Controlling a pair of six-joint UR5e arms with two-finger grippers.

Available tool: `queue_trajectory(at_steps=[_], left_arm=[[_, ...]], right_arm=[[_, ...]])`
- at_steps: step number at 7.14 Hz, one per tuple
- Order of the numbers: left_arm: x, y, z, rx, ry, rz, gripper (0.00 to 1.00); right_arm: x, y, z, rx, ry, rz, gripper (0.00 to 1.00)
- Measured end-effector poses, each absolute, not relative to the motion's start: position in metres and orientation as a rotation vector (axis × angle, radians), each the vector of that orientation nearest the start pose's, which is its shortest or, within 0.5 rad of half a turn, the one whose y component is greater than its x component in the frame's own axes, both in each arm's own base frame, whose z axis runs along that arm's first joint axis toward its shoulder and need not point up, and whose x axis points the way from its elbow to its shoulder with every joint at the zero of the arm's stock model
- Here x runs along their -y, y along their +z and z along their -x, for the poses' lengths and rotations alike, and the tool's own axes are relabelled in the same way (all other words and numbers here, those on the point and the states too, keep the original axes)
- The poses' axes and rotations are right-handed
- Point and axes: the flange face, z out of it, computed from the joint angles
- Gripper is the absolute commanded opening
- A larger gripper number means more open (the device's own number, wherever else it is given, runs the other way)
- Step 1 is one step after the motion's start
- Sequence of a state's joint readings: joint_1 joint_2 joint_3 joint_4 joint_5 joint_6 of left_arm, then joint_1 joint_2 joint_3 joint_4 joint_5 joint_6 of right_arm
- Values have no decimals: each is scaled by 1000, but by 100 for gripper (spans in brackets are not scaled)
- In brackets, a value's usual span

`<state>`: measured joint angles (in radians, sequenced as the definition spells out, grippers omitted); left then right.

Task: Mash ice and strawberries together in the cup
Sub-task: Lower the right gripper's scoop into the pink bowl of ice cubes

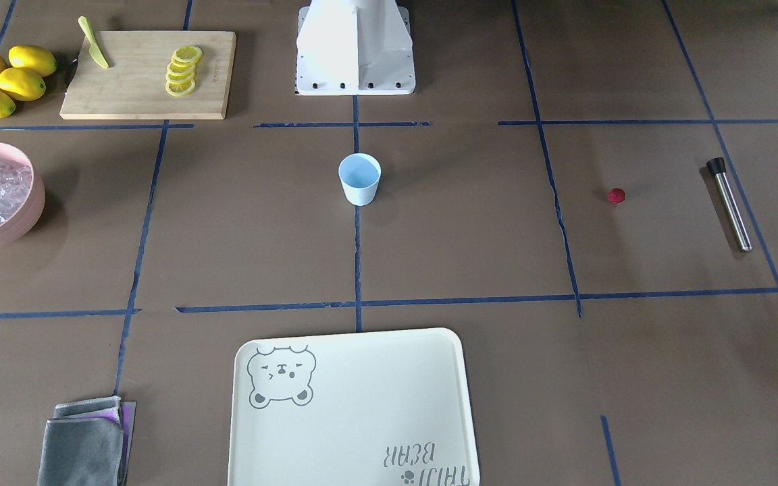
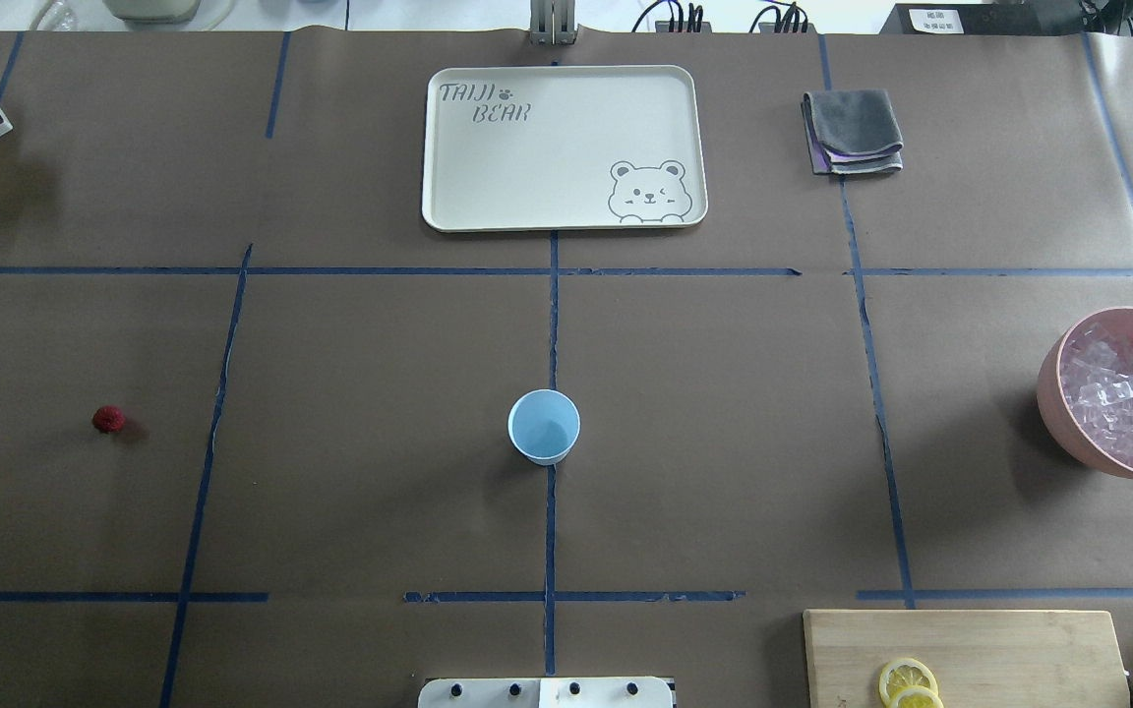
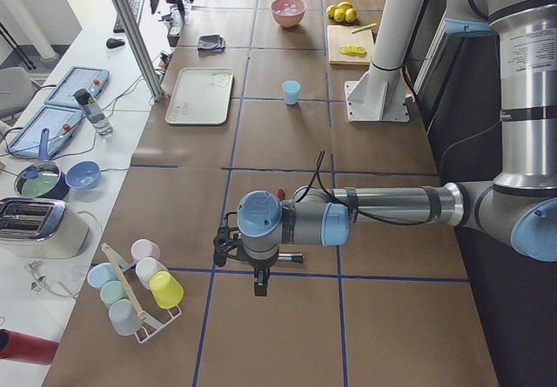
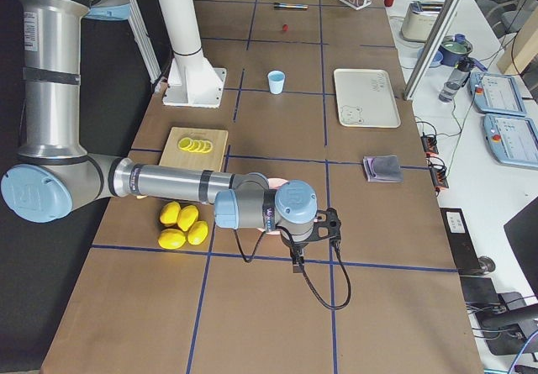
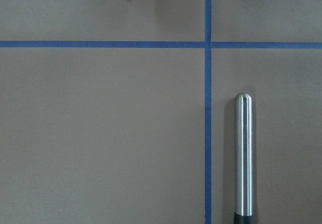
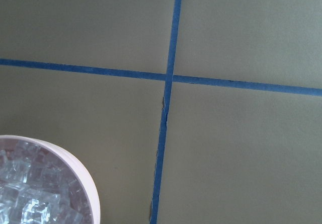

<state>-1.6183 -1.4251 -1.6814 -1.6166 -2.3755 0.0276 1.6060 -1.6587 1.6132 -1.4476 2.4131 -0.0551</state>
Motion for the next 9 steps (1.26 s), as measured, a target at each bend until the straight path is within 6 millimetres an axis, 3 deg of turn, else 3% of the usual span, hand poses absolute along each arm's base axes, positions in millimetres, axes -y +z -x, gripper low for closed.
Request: queue_trajectory(at_steps=[5,9], left_arm=[[426,665,83,-804,-8,-48,100],[425,660,83,-804,-6,-57,100]], right_arm=[[468,620,-45,797,-68,-133,100],[465,599,-21,794,-91,-176,98]])
